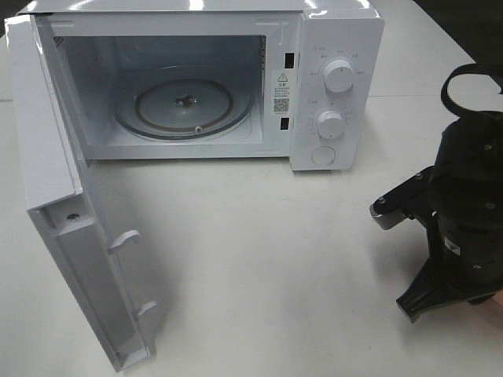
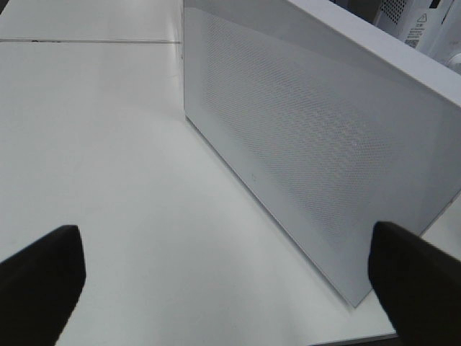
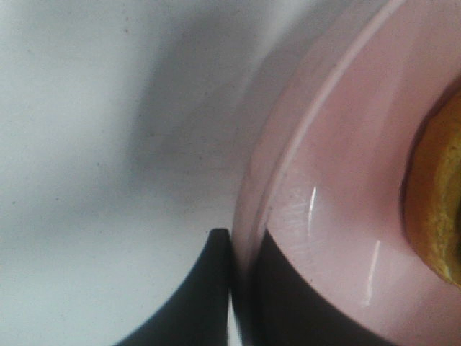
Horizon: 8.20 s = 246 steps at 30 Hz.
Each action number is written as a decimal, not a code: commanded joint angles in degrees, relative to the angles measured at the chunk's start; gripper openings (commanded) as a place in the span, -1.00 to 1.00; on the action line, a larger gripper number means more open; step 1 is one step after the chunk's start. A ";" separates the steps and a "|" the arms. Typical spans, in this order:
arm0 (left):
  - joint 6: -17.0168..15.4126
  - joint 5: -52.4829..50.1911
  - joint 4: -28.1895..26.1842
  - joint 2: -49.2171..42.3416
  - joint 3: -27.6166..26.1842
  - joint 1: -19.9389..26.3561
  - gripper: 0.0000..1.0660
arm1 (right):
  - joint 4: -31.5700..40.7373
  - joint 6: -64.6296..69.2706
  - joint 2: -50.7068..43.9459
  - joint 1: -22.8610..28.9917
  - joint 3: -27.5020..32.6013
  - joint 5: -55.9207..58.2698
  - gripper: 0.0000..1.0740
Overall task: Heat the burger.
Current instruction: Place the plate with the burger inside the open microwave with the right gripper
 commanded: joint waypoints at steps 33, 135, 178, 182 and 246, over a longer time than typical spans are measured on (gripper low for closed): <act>0.00 -0.11 -0.52 -0.97 0.23 -0.06 0.88 | -5.61 -0.40 -13.75 27.39 0.23 17.48 -0.99; 0.00 -0.11 -0.52 -0.97 0.23 -0.06 0.88 | -0.29 -77.52 -13.92 16.90 0.17 -29.91 -0.96; 0.00 -0.11 -0.52 -0.97 0.23 -0.06 0.88 | 40.16 -132.70 -9.05 3.78 -2.58 -41.77 -1.00; 0.00 -0.11 -0.52 -0.97 0.23 -0.06 0.88 | 40.16 -132.47 -6.93 3.84 -4.64 -41.77 -1.00; 0.00 -0.11 -0.52 -0.97 0.23 -0.06 0.88 | 26.64 -106.34 19.19 5.67 -40.51 -29.56 -1.00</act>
